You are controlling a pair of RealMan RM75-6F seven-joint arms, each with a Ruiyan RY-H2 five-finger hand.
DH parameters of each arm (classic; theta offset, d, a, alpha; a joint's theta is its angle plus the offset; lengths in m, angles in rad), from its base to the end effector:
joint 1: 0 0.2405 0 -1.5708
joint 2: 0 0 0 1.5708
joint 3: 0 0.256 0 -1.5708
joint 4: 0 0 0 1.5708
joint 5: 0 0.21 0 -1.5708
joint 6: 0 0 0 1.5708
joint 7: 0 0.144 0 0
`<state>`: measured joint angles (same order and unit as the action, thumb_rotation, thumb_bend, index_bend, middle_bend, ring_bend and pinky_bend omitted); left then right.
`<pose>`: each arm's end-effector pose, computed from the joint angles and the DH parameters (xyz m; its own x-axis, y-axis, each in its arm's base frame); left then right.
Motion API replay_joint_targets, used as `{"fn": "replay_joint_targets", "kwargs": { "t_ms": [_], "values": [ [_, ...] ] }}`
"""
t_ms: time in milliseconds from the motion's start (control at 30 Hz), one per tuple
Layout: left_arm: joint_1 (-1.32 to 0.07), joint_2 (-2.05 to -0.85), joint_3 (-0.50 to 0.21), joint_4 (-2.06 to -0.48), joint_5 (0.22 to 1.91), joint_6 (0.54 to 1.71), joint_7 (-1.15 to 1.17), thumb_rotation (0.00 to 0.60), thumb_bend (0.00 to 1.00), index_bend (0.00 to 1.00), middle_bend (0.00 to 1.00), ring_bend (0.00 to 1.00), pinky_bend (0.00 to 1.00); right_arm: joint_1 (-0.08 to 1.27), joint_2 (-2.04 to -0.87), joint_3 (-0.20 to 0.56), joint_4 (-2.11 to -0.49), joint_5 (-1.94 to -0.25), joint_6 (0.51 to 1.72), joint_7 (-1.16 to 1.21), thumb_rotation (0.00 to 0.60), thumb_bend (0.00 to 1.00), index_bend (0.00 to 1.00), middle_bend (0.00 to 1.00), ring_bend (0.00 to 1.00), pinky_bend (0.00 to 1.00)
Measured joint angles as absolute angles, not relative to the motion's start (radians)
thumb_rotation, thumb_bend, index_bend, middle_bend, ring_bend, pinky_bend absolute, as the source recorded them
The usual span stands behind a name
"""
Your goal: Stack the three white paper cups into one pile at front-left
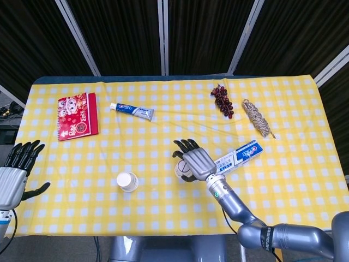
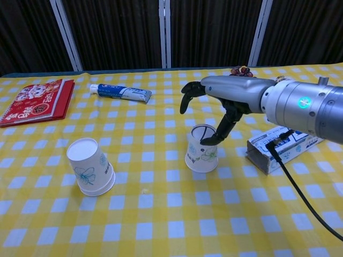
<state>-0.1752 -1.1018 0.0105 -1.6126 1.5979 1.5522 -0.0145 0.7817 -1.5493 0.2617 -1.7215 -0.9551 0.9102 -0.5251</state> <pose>-0.2841 0.1942 0.1597 0.4003 -0.0409 0.9155 0.8973 -0.1855 -0.4007 -0.0813 -0.3182 -0.0239 0.3783 -0.3566 0.8543 -0.8758 -0.4367 0.2055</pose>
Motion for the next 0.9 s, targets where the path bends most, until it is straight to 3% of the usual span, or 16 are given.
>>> {"fn": "replay_joint_targets", "kwargs": {
  "t_ms": [900],
  "values": [
    [-0.168,-1.097,-0.003,-1.621,1.622,1.533,-0.016,0.600,0.16,0.00,0.00,0.00,0.00,0.820,-1.588,0.186,-1.638,-0.902,0.966,-0.531,0.600,0.22,0.37,0.08,0.00,0.03]
  ]
}}
